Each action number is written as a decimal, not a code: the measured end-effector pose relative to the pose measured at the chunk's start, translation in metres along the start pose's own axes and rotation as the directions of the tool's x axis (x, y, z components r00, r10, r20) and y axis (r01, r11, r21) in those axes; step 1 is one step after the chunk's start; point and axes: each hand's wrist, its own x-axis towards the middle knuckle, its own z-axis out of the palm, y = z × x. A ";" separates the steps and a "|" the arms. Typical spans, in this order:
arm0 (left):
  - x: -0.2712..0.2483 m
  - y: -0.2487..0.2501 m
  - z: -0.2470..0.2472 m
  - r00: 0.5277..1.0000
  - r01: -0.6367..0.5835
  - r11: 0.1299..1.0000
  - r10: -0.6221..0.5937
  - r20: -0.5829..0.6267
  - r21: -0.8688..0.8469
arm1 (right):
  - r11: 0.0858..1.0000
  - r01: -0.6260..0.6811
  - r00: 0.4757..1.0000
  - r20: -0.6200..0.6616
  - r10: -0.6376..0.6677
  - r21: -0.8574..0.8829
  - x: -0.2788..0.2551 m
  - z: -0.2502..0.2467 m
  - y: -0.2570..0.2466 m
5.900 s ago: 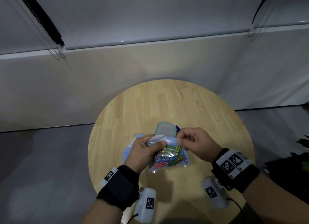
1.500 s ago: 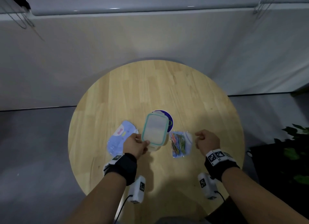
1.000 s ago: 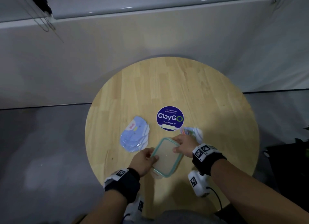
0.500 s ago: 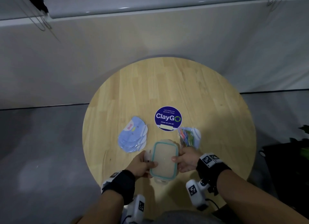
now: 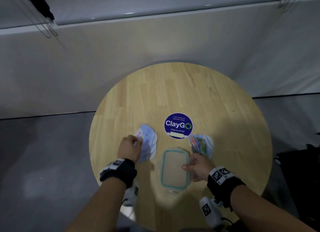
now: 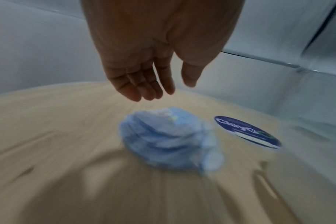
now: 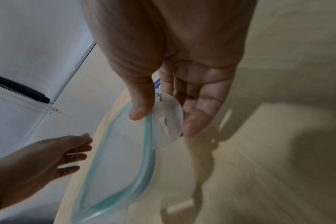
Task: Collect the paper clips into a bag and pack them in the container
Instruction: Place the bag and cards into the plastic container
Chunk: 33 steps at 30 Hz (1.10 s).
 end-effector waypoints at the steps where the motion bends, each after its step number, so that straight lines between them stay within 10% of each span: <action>1: 0.012 -0.002 -0.002 1.000 0.014 0.999 -0.013 -0.010 0.040 | 1.000 0.003 1.000 -0.007 -0.003 0.010 0.002 0.001 0.001; 9: 0.045 -0.017 0.023 0.945 0.188 0.892 -0.278 0.171 0.412 | 0.998 0.043 0.999 -0.023 -0.044 -0.042 0.007 0.002 0.003; 15: 0.035 -0.017 0.027 0.885 0.315 0.900 -0.393 0.249 0.300 | 0.992 0.060 0.995 -0.073 -0.069 -0.109 0.008 0.005 0.003; 21: 0.010 -0.002 0.011 0.935 0.269 0.961 -0.277 0.222 0.066 | 0.980 0.185 0.975 -0.110 -0.192 -0.066 0.002 0.005 0.001; 29: -0.016 -0.014 -0.018 0.966 0.259 0.919 -0.240 0.100 -0.297 | 0.924 0.080 0.981 0.137 -0.141 0.374 0.003 -0.016 -0.015; 33: -0.041 -0.002 -0.024 0.973 0.231 0.869 -0.202 0.113 -0.437 | 0.763 0.146 0.976 0.032 -0.214 0.630 -0.011 -0.059 -0.019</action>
